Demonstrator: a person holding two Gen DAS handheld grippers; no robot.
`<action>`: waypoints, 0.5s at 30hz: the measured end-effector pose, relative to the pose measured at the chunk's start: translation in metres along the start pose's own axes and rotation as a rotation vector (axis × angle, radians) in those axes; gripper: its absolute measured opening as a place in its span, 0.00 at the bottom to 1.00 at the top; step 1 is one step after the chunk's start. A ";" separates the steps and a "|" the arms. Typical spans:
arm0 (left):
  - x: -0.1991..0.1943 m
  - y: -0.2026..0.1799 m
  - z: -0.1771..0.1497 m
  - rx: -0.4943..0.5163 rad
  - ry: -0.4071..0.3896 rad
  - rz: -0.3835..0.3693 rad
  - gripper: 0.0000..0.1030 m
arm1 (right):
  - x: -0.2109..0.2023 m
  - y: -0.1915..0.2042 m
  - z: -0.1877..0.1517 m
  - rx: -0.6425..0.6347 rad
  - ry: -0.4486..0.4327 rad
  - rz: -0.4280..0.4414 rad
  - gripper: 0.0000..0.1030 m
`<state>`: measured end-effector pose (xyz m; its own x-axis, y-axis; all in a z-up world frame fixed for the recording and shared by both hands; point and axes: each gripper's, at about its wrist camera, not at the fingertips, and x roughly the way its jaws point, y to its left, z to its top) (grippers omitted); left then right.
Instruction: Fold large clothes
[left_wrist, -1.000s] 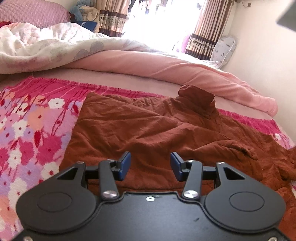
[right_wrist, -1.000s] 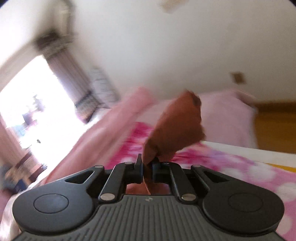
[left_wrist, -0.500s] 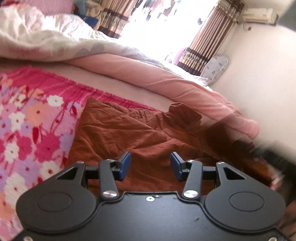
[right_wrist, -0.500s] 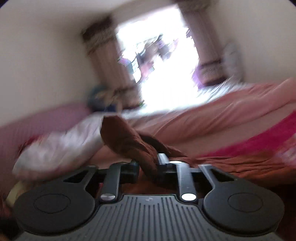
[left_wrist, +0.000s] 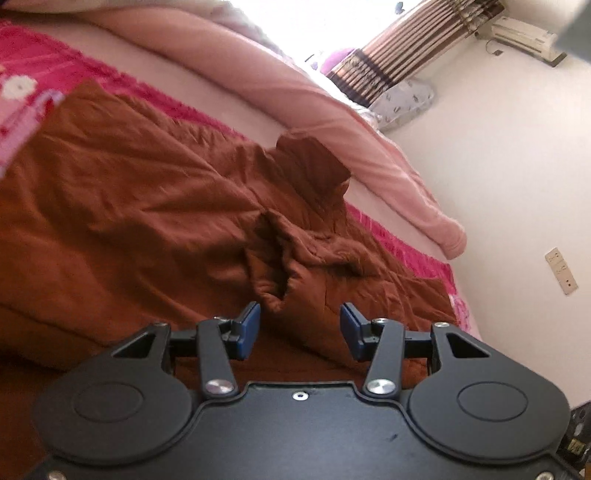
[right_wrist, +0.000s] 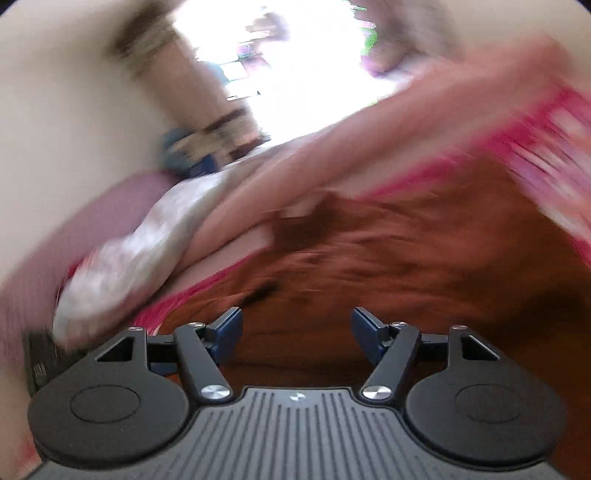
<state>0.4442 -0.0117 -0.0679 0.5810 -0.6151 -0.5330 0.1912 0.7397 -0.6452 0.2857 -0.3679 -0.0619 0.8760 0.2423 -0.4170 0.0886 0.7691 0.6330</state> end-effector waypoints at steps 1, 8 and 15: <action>0.005 -0.001 -0.001 0.002 0.004 0.010 0.47 | -0.007 -0.025 0.003 0.087 -0.010 -0.020 0.77; 0.026 0.001 -0.003 -0.039 0.000 0.042 0.45 | -0.005 -0.102 0.009 0.358 -0.033 -0.034 0.77; 0.017 -0.017 0.000 0.008 -0.045 0.040 0.18 | 0.028 -0.114 0.012 0.401 -0.077 -0.015 0.69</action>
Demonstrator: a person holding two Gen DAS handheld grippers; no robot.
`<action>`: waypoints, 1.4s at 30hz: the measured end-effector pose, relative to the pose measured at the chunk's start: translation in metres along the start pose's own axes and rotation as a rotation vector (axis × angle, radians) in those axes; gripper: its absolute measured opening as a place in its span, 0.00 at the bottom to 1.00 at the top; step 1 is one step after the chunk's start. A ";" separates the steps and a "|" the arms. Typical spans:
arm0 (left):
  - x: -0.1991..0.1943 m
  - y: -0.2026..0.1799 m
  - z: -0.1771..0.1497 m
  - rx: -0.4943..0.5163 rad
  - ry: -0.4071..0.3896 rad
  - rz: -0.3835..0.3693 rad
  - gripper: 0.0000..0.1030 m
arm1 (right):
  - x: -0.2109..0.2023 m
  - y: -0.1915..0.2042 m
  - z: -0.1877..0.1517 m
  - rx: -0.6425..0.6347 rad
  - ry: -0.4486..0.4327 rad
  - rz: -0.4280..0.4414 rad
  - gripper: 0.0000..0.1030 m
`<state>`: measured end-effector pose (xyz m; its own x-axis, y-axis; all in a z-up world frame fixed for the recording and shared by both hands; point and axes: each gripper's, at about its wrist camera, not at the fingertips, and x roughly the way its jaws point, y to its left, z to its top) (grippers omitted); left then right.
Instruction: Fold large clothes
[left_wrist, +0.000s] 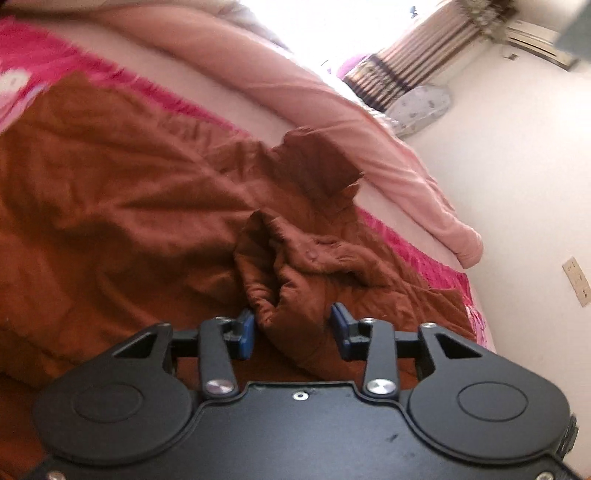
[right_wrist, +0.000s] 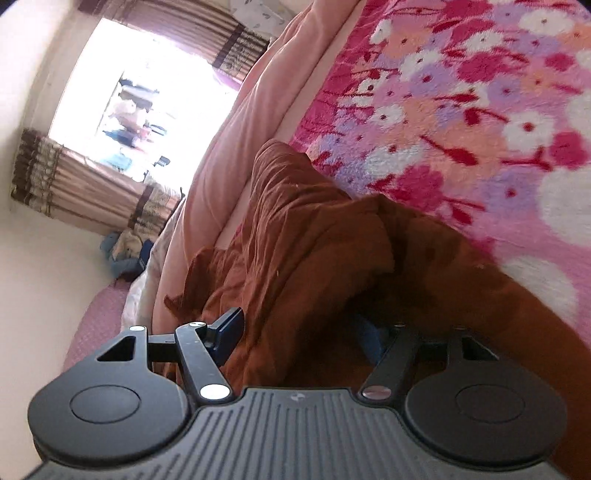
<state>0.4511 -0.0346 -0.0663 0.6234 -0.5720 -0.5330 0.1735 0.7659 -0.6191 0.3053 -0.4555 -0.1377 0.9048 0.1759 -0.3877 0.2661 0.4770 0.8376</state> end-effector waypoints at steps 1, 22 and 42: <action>-0.004 -0.006 0.000 0.032 -0.016 -0.002 0.13 | -0.005 -0.001 0.001 0.002 -0.009 0.001 0.46; -0.052 -0.029 0.007 0.296 -0.113 0.093 0.33 | -0.064 0.026 0.031 -0.257 -0.059 -0.178 0.39; 0.060 -0.034 -0.002 0.357 -0.013 0.184 0.37 | 0.078 0.050 0.045 -0.499 -0.026 -0.312 0.36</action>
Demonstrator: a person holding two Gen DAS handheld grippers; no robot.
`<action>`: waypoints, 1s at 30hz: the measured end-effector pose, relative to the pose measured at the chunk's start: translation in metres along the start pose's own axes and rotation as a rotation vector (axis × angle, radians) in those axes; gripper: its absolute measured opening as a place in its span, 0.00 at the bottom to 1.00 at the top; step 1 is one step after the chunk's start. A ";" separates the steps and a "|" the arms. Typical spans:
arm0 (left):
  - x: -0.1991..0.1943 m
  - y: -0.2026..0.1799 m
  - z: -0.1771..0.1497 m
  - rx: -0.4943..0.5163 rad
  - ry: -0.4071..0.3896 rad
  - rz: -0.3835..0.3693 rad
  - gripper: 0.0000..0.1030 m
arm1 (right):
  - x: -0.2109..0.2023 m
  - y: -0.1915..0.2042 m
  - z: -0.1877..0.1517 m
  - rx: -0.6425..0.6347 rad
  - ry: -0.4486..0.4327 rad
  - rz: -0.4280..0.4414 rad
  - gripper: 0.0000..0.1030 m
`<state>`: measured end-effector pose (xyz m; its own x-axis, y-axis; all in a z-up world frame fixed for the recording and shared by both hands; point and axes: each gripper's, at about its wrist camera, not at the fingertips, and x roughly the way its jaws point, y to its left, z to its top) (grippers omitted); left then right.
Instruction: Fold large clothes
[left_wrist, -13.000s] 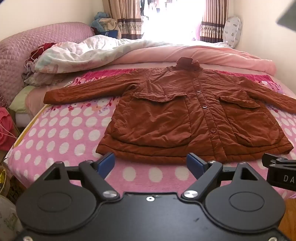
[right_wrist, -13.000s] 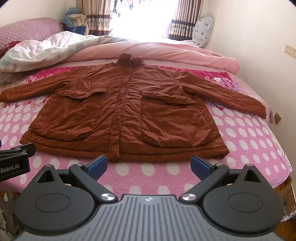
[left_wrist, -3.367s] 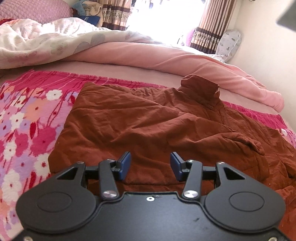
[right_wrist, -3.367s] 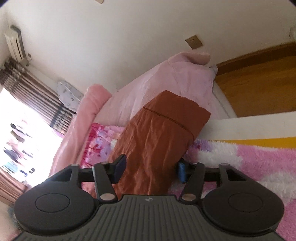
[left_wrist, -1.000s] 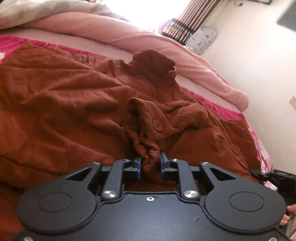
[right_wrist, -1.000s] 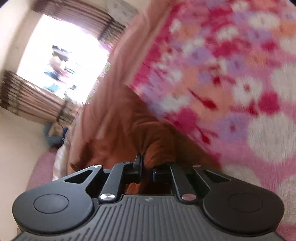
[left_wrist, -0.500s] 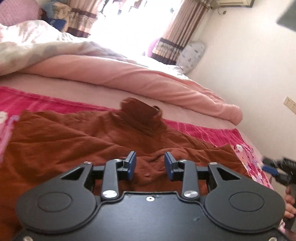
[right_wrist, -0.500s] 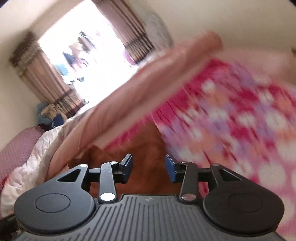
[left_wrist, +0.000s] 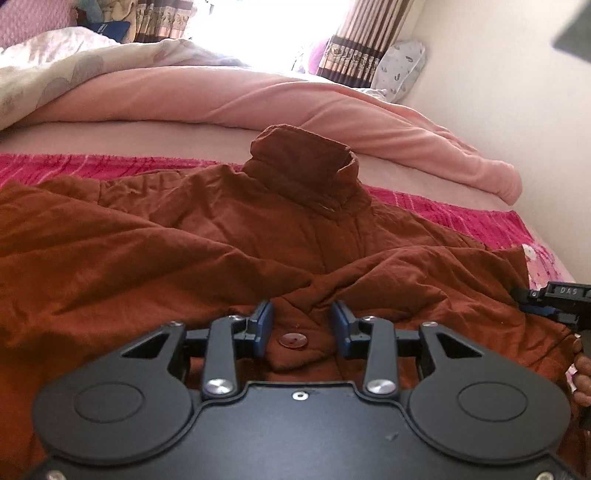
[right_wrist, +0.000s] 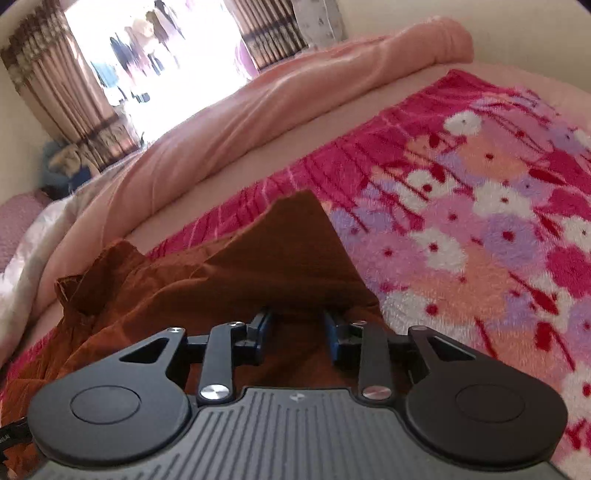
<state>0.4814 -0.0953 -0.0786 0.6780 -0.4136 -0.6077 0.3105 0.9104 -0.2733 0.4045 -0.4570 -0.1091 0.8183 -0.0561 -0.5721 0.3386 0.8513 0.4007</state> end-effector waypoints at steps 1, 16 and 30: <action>-0.003 -0.001 0.000 0.003 -0.003 0.002 0.37 | -0.002 0.002 0.001 -0.011 0.004 -0.003 0.36; -0.064 -0.014 -0.025 0.045 0.003 -0.045 0.35 | -0.100 -0.006 -0.029 -0.113 -0.053 0.020 0.54; -0.078 -0.006 -0.042 0.039 0.019 0.020 0.40 | -0.100 -0.026 -0.039 -0.028 -0.007 0.027 0.53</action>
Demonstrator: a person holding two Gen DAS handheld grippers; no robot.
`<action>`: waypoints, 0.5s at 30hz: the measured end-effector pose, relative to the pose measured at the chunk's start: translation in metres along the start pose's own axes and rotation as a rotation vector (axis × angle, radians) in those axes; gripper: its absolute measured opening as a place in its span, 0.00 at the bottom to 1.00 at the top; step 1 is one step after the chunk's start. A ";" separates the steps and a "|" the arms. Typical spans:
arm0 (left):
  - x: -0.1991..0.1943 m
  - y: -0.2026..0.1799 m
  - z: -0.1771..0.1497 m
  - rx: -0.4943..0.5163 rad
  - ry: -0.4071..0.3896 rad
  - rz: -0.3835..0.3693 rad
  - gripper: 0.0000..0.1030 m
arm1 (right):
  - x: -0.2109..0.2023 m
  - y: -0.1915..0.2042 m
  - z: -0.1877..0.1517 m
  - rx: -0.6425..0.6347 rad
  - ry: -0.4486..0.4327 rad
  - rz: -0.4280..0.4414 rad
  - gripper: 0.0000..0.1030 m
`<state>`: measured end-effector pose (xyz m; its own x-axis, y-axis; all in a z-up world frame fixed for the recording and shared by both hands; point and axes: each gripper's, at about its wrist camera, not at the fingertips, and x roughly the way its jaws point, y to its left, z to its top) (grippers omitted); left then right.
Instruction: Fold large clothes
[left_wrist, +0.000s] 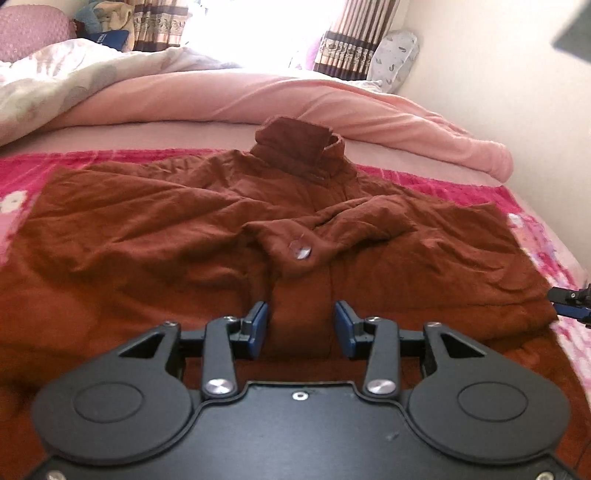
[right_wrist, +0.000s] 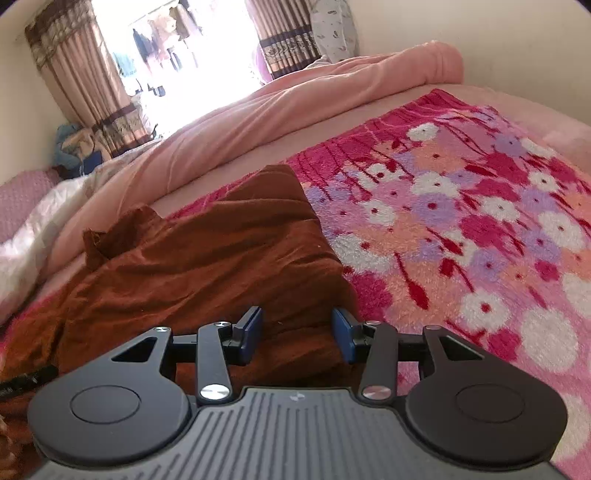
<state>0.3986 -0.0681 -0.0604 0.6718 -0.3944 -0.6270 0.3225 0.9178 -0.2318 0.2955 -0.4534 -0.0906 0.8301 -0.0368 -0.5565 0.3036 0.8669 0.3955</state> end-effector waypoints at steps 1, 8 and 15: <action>-0.015 0.004 -0.002 0.002 -0.004 -0.008 0.41 | -0.012 -0.004 0.001 0.026 -0.002 0.029 0.56; -0.138 0.060 -0.055 0.013 -0.056 0.082 0.43 | -0.095 -0.062 -0.027 0.080 0.026 0.162 0.73; -0.231 0.118 -0.137 -0.090 -0.051 0.205 0.44 | -0.151 -0.122 -0.090 0.156 0.092 0.197 0.73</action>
<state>0.1899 0.1379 -0.0451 0.7505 -0.1992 -0.6302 0.1165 0.9784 -0.1705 0.0909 -0.5089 -0.1203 0.8361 0.1766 -0.5193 0.2151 0.7654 0.6065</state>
